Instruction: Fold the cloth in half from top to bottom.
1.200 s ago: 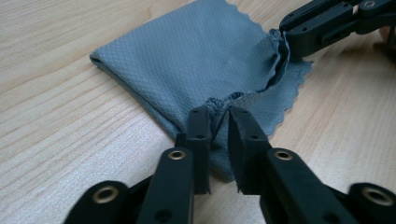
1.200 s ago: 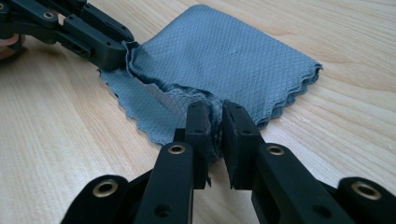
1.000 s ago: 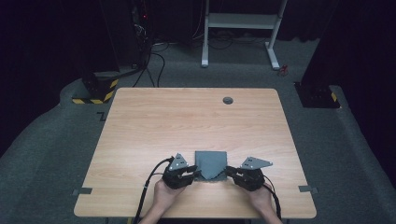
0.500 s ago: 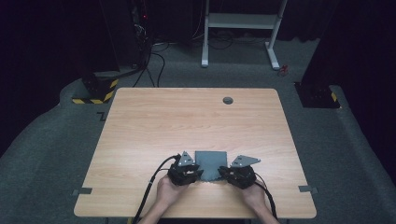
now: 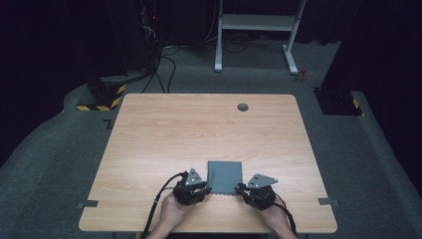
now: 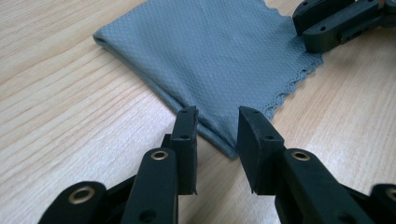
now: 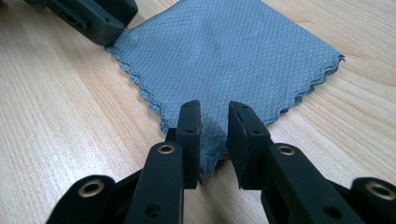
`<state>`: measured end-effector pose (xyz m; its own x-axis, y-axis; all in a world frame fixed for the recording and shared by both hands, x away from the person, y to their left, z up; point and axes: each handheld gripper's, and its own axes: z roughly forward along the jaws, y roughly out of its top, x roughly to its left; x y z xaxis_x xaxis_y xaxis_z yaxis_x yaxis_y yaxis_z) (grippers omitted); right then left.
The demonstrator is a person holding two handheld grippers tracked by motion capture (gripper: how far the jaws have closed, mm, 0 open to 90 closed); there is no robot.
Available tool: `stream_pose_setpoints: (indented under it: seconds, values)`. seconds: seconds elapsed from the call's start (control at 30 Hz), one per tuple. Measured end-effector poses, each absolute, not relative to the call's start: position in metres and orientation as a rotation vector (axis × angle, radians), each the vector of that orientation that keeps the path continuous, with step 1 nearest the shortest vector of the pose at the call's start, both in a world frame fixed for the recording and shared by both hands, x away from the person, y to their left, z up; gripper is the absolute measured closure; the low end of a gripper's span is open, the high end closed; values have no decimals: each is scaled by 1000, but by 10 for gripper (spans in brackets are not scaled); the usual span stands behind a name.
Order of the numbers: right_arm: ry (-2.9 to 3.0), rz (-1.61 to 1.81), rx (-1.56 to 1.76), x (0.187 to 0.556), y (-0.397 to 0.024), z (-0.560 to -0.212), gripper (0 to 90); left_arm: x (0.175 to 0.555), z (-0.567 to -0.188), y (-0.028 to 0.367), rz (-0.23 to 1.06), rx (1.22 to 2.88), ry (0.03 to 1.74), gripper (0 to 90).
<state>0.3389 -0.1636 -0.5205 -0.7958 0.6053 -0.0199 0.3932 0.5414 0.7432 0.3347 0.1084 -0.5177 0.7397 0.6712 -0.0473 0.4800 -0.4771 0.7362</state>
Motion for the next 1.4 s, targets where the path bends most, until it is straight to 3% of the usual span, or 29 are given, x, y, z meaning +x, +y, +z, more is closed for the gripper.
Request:
stream_pose_setpoints:
  seconds: [0.23,0.33,0.67,0.77,0.9,1.1,1.4]
  values:
    - [2399,1180,892,357,-168,-503,840,349,-502,107,353,2092,880,663]
    - [2409,1169,938,377,-161,-503,849,366,-504,96,304,2084,884,662]
    - [2430,1118,1065,419,-143,-522,843,393,-517,86,318,2139,941,669]
    - [2413,1095,1091,420,-150,-520,832,392,-515,92,378,2182,960,659]
    - [2393,1095,1103,420,-160,-517,813,396,-511,100,357,2128,1002,635]
    - [2372,1088,1115,427,-158,-515,734,419,-506,91,349,2111,1060,532]
    - [2432,1057,1102,434,-155,-519,761,434,-511,86,356,2197,1069,560]
